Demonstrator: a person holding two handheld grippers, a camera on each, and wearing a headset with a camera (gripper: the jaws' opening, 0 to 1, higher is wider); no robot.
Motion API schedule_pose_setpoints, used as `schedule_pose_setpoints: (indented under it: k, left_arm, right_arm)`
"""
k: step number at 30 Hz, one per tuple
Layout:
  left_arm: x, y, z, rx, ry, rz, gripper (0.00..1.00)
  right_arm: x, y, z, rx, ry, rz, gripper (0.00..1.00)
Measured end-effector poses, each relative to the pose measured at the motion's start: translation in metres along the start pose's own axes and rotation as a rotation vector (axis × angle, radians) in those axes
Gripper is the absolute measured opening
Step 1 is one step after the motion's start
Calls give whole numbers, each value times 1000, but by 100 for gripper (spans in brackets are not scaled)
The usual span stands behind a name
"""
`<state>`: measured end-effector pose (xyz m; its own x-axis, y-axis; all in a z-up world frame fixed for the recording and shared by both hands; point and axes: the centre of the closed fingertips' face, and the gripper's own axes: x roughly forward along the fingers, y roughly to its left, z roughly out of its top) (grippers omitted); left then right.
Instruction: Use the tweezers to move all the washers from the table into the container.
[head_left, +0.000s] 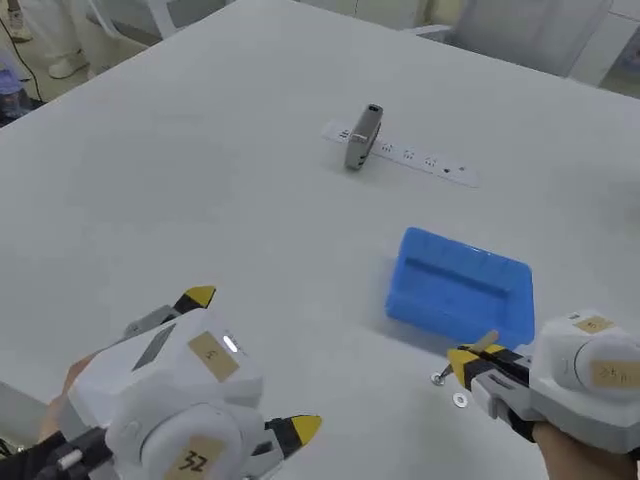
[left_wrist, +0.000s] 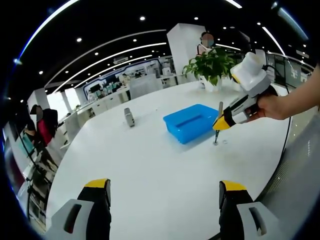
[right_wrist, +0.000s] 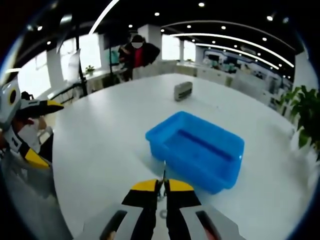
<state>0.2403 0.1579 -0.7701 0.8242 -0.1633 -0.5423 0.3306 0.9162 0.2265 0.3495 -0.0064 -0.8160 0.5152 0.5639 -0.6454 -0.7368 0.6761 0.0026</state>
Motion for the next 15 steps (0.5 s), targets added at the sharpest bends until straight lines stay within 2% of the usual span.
schedule_pose_setpoints:
  k: [5, 15]
  left_arm:
    - [0, 0, 0, 3, -1, 0, 91]
    - [0, 0, 0, 2, -5, -2, 92]
  right_arm:
    - [-1, 2, 2, -31, 30, 0, 2]
    - [-18, 2, 30, 14, -26, 30, 2]
